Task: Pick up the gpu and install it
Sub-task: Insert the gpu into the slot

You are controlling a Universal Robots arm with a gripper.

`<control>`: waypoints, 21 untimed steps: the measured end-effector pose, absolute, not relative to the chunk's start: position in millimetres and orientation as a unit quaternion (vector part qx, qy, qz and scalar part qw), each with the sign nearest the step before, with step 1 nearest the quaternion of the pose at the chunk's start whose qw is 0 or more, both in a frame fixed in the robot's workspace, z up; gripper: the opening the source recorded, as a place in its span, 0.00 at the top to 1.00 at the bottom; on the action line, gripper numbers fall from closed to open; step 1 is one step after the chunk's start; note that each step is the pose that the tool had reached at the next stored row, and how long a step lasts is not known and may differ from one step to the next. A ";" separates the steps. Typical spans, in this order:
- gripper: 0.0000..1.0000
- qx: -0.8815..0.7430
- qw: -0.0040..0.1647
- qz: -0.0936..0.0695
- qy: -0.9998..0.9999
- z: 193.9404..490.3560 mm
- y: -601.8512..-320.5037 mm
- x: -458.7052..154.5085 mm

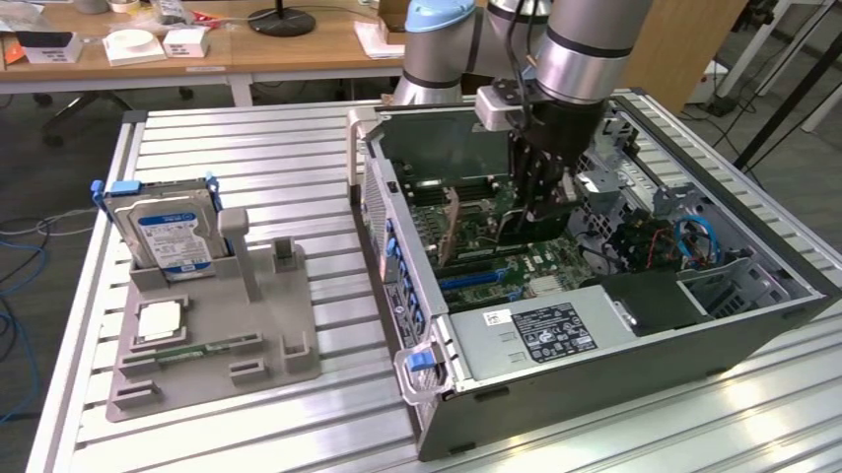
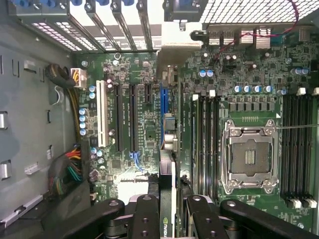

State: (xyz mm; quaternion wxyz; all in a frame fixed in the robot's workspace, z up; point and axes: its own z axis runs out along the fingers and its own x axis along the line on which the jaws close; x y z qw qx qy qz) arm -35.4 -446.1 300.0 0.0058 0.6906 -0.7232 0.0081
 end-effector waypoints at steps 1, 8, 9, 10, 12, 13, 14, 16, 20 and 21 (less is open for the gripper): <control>0.74 0.691 0.006 0.008 -0.723 299.9 -446.1 -36.1; 0.74 0.691 0.006 0.008 -0.723 297.7 -446.1 -39.3; 0.74 0.691 0.006 0.008 -0.723 297.6 -446.1 -39.3; 0.74 0.691 0.006 0.008 -0.723 297.6 -446.1 -39.3; 0.74 0.691 0.006 0.008 -0.723 297.5 -446.1 -39.3; 0.74 0.691 0.006 0.008 -0.723 297.3 -446.1 -39.7; 0.74 0.691 0.006 0.008 -0.723 297.2 -446.1 -40.0; 0.74 0.691 0.006 0.008 -0.723 297.1 -446.1 -40.3; 0.74 0.691 0.006 0.008 -0.723 296.8 -446.1 -43.0; 0.74 0.691 0.006 0.008 -0.723 296.6 -446.1 -43.5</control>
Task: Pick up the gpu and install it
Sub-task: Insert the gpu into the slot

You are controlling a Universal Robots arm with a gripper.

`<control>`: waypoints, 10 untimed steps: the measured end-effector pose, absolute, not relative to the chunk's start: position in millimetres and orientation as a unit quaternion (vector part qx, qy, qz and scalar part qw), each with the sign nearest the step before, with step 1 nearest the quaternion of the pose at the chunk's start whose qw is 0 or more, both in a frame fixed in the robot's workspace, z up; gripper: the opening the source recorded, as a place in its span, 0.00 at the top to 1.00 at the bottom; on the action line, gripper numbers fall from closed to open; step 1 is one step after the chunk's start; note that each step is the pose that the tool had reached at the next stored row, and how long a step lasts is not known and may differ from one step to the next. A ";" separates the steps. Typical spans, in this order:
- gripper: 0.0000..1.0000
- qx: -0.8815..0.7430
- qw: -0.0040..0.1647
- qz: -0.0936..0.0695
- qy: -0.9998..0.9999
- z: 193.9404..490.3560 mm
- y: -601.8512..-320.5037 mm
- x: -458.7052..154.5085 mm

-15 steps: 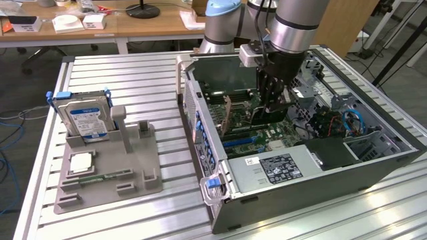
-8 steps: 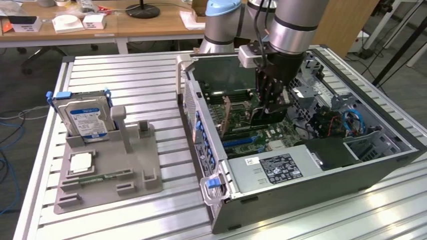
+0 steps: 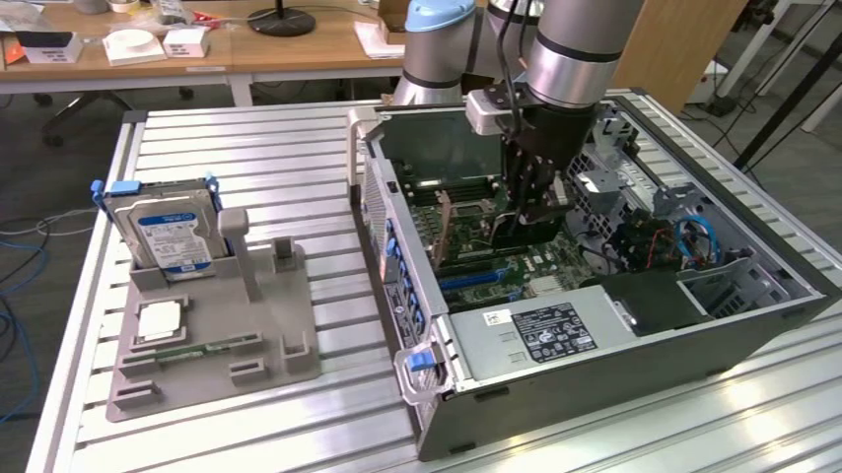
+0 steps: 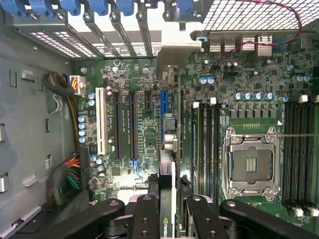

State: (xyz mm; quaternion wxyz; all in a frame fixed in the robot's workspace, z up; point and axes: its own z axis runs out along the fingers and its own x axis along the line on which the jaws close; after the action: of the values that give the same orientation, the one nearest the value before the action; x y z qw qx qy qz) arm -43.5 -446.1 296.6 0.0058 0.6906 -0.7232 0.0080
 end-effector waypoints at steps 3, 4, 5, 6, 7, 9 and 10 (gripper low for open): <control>0.74 0.691 0.006 0.008 -0.723 296.6 -446.1 -43.9; 0.74 0.691 0.006 0.008 -0.723 296.5 -446.1 -44.0; 0.74 0.691 0.006 0.008 -0.723 296.5 -446.1 -44.1; 0.74 0.691 0.006 0.008 -0.723 296.3 -446.1 -44.4; 0.74 0.691 0.006 0.008 -0.723 296.2 -446.1 -44.8; 0.74 0.691 0.006 0.008 -0.723 296.0 -446.1 -45.4; 0.74 0.691 0.006 0.008 -0.723 295.8 -446.1 -45.9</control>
State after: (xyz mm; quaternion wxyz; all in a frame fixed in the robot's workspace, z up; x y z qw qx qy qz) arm -45.9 -446.1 295.8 0.0057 0.6906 -0.7232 0.0080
